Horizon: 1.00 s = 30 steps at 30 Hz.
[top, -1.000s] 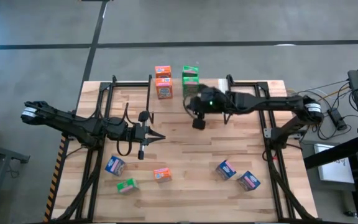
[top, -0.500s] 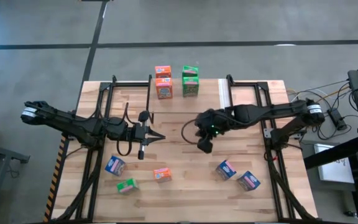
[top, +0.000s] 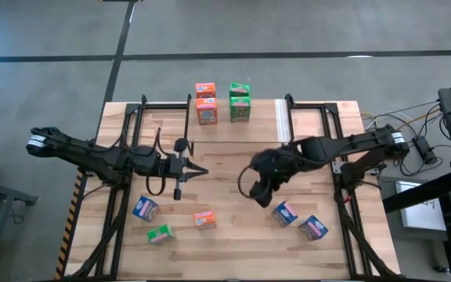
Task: Stack cereal on shelf
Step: Put the top right blue cereal box on the shelf
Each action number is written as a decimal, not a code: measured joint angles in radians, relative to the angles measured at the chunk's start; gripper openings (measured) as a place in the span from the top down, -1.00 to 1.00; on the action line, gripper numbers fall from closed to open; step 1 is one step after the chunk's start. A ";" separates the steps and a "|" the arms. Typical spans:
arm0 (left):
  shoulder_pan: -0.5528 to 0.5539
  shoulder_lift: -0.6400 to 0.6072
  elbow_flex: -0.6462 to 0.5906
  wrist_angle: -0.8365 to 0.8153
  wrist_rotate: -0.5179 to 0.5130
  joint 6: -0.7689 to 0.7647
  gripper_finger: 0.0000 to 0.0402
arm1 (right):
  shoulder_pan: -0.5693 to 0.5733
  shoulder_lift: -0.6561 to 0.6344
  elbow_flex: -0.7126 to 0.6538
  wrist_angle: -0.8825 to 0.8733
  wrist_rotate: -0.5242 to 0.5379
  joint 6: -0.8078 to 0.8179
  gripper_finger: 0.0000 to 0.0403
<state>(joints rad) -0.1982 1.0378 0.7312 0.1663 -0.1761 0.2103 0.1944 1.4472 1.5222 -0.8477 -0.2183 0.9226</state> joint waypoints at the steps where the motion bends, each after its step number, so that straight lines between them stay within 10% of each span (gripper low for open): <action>1: 0.000 0.000 0.004 0.001 0.000 0.012 1.00 | 0.015 0.007 0.006 -0.024 -0.001 0.037 0.34; 12: 0.000 0.000 0.028 -0.005 0.000 0.112 1.00 | 0.136 0.082 0.013 -0.500 -0.018 0.376 0.14; 30: 0.000 0.000 0.028 0.001 0.000 0.197 1.00 | 0.153 0.238 0.012 -0.513 -0.018 0.339 -0.34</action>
<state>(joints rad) -0.1982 1.0378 0.7589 0.1672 -0.1764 0.4068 0.3470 1.6856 1.5341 -1.3604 -0.2363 1.2612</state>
